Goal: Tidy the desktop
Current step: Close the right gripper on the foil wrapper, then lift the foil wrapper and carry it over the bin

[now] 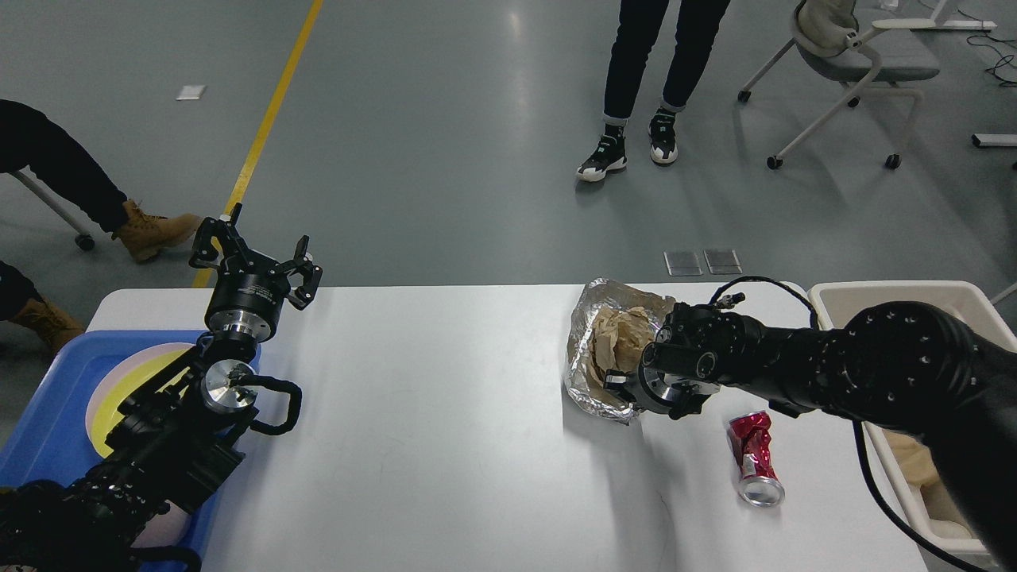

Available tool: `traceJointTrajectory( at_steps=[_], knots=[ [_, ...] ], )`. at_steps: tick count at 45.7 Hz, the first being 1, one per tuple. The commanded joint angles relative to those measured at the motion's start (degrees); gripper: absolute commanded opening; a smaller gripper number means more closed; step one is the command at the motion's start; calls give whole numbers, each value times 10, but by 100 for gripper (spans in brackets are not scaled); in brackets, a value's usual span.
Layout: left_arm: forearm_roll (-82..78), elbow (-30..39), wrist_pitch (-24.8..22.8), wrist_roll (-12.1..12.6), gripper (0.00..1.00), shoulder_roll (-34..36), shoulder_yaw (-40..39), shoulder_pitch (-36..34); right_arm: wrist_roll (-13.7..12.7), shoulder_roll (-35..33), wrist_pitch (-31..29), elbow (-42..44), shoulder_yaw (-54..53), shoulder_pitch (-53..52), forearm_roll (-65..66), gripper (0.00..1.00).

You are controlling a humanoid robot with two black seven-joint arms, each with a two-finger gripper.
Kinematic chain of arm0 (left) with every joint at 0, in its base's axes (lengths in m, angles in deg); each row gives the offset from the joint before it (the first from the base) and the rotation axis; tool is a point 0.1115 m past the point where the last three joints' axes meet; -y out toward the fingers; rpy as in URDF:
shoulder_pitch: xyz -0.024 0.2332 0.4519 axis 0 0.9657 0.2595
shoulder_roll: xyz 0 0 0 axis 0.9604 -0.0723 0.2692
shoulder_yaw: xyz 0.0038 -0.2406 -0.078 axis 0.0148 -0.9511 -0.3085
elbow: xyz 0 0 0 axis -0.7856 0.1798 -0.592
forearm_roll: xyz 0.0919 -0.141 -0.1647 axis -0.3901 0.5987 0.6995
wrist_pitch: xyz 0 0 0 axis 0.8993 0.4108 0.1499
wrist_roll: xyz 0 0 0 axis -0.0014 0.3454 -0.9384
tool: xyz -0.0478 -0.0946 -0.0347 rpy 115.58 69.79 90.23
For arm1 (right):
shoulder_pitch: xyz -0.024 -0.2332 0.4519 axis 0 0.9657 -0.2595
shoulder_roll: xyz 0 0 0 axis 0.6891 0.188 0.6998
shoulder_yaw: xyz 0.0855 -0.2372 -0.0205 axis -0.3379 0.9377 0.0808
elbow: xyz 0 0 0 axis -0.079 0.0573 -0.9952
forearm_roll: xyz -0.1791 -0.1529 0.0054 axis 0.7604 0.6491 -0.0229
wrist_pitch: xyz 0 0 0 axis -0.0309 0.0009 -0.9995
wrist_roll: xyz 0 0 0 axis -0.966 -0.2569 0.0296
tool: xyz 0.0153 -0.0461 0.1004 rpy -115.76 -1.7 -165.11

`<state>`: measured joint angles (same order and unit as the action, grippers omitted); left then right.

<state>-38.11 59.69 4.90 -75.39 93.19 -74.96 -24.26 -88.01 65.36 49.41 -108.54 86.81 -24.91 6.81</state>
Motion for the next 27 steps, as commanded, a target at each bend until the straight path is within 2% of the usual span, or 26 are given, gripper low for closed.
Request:
traceJointTrajectory(
  at_steps=[1,9,17,27],
  knots=[
    [0,0,1,0,96,0,0,0,0,-3,-27,-2,0,-7,0,0],
    [0,0,0,0,96,0,0,0,-2,-15,-56,-48,0,-43,0,0],
    [0,0,0,0,96,0,0,0,-3,-83,-78,-140,1,-113,2,0],
    [0,0,0,0,96,0,0,0,-4,-178,-141,-226,1,-200,25,0]
  ],
)
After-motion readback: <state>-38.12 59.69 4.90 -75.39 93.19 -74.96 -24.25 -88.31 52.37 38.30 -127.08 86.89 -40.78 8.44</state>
